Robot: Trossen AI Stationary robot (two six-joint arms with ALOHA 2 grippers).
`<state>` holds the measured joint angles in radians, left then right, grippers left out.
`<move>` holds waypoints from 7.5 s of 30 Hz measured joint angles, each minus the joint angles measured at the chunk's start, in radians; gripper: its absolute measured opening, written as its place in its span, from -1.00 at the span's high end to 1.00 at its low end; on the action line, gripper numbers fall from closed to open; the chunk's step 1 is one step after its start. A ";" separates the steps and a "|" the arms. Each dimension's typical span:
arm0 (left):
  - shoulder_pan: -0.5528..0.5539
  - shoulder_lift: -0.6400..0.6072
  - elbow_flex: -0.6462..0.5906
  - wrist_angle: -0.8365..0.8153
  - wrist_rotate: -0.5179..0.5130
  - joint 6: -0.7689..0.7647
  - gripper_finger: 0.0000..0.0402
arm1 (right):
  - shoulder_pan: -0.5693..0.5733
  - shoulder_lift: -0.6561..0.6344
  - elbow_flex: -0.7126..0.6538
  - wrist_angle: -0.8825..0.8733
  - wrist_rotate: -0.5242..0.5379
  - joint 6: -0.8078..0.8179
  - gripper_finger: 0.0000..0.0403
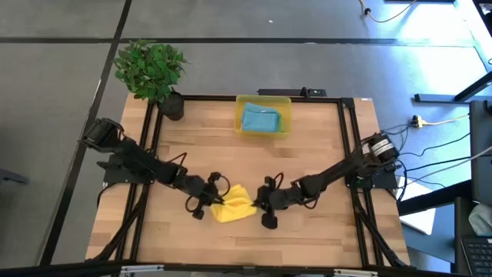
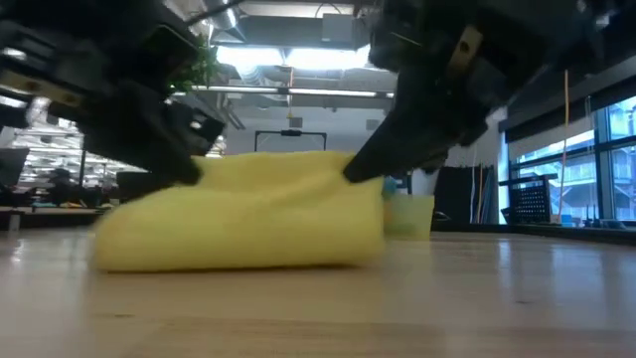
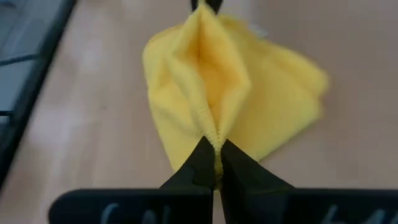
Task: Fold microfiber towels
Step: Fold the yellow microfiber cloth
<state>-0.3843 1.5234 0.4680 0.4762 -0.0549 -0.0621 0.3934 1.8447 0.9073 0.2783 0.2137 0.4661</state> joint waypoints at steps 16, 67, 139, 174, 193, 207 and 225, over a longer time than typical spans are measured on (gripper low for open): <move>0.256 0.000 0.122 -0.196 0.074 0.186 1.00 | -0.250 -0.164 -0.026 -0.307 0.033 -0.153 0.97; -0.055 -0.042 0.105 -0.144 -0.107 -0.067 -0.15 | 0.033 0.048 0.068 -0.053 0.000 -0.002 0.94; 0.223 0.044 0.251 -0.389 0.186 0.091 1.00 | -0.076 -0.012 -0.350 0.606 -0.013 0.016 0.97; 0.328 0.035 -0.127 0.214 0.278 -0.159 1.00 | -0.160 0.059 -0.304 0.607 0.048 0.002 0.97; 0.091 0.006 -0.042 0.008 0.138 -0.167 1.00 | -0.022 0.059 -0.072 0.269 0.062 0.029 0.97; 0.301 0.007 -0.125 0.136 0.252 -0.145 1.00 | -0.086 0.062 -0.221 0.450 -0.011 0.158 0.97; 0.302 0.007 -0.128 0.142 0.231 -0.141 0.57 | -0.070 0.040 -0.195 0.416 -0.100 0.207 0.93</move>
<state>-0.0826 1.5303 0.3397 0.6178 0.1757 -0.2031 0.3233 1.8844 0.7128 0.6944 0.1133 0.6731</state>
